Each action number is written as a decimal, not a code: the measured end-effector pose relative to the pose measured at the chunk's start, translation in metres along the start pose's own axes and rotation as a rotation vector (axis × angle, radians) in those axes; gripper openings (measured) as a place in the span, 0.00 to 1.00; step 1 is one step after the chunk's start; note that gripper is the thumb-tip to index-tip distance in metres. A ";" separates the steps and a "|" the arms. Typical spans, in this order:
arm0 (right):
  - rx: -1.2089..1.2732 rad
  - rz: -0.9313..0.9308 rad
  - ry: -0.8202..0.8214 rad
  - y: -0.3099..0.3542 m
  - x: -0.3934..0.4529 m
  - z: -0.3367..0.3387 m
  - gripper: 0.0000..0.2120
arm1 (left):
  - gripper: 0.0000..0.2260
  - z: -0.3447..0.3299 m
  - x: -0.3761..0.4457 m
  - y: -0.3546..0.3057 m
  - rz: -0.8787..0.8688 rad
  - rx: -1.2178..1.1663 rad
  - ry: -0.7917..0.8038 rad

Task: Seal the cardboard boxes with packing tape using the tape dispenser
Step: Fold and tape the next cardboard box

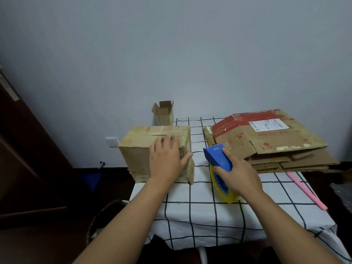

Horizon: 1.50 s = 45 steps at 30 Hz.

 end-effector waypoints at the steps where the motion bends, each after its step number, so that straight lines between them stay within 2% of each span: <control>1: -0.003 0.000 0.002 0.000 0.000 0.000 0.34 | 0.30 0.000 -0.001 -0.002 -0.007 -0.024 -0.018; 4: -0.007 -0.003 0.006 -0.001 0.002 0.000 0.34 | 0.25 0.006 -0.006 -0.003 -0.077 -0.156 -0.058; 8: -0.011 0.000 0.011 -0.004 0.004 -0.001 0.35 | 0.23 0.020 -0.014 0.008 -0.219 -0.323 -0.070; 13: -0.010 0.013 0.012 -0.004 0.006 -0.001 0.35 | 0.22 0.030 -0.022 0.030 -0.328 -0.337 -0.005; 19: -0.018 0.027 -0.013 -0.003 0.005 -0.001 0.35 | 0.18 0.018 -0.029 0.045 -0.332 -0.383 0.112; 24: -0.025 0.029 -0.021 -0.002 0.005 0.000 0.35 | 0.13 0.017 -0.027 0.052 -0.311 -0.505 0.095; 28: -0.044 0.038 -0.028 0.001 0.006 0.000 0.35 | 0.11 0.013 -0.022 0.062 -0.207 -0.697 0.077; 32: -0.066 0.038 -0.019 0.002 0.008 -0.001 0.35 | 0.10 0.016 -0.020 0.059 -0.251 -0.663 0.044; 42: -0.061 0.049 -0.031 0.003 0.008 0.000 0.35 | 0.07 0.014 -0.010 0.059 -0.277 -0.747 0.114; 45: -0.027 0.054 -0.036 0.003 0.007 0.001 0.35 | 0.08 0.018 -0.008 0.058 -0.313 -0.707 0.103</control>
Point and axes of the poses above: each hand's wrist, its own x-axis towards the middle knuckle, its own z-axis out of the back of the hand, y = z × x, the point moved 8 cm from there along x, towards the middle knuckle, and after that the axes turned 11 degrees about y, right-handed, at the moved point
